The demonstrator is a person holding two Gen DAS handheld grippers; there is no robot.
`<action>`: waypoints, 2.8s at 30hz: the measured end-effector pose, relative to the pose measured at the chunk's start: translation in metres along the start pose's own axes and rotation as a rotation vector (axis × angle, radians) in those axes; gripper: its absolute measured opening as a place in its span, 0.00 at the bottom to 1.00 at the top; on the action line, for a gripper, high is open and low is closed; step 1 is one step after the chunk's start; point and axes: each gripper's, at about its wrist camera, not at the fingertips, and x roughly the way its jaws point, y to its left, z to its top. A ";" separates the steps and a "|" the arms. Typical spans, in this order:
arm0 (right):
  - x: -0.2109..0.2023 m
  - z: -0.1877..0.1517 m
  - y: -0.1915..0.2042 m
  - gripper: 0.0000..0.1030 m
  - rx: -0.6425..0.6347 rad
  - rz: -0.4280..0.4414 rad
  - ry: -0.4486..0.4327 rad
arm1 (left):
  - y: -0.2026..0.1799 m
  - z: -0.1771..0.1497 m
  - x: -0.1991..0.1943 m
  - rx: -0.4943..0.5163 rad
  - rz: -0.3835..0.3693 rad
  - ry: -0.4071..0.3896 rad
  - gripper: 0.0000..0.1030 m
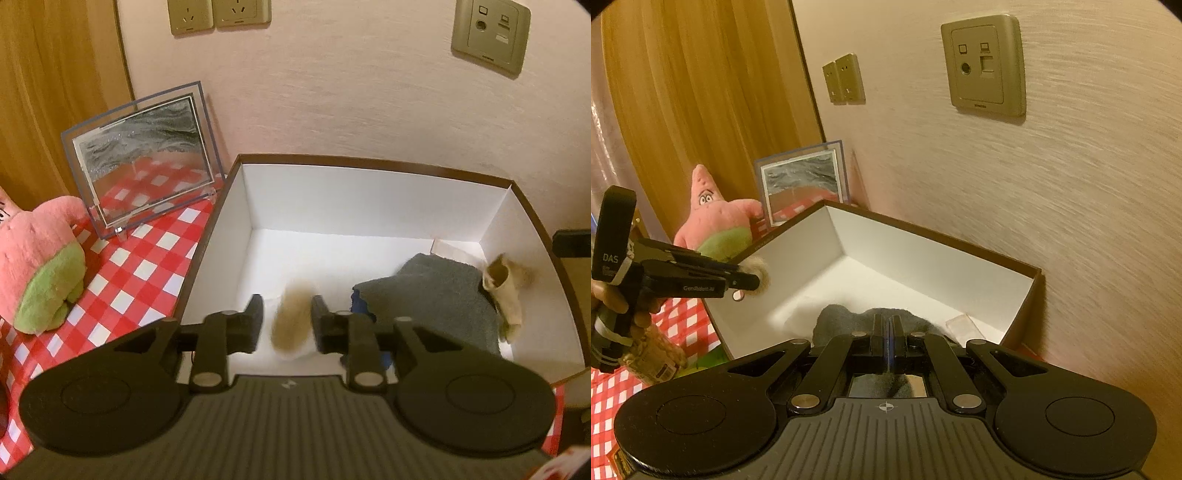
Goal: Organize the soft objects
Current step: 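Open both grippers over the box, dropping the rope ring and beige sock, then move both open grippers back to the orange-and-black card packet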
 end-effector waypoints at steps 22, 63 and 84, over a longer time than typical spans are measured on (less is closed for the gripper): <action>-0.012 -0.008 0.009 0.02 0.001 -0.009 0.020 | 0.001 -0.008 -0.050 -0.071 -0.008 -0.052 0.49; -0.027 -0.162 0.239 0.47 -0.115 0.396 0.281 | 0.077 -0.367 -0.258 -0.568 0.151 0.151 0.47; 0.045 -0.217 0.321 0.23 -0.353 0.306 0.359 | 0.112 -0.388 -0.226 -0.757 -0.036 0.117 0.46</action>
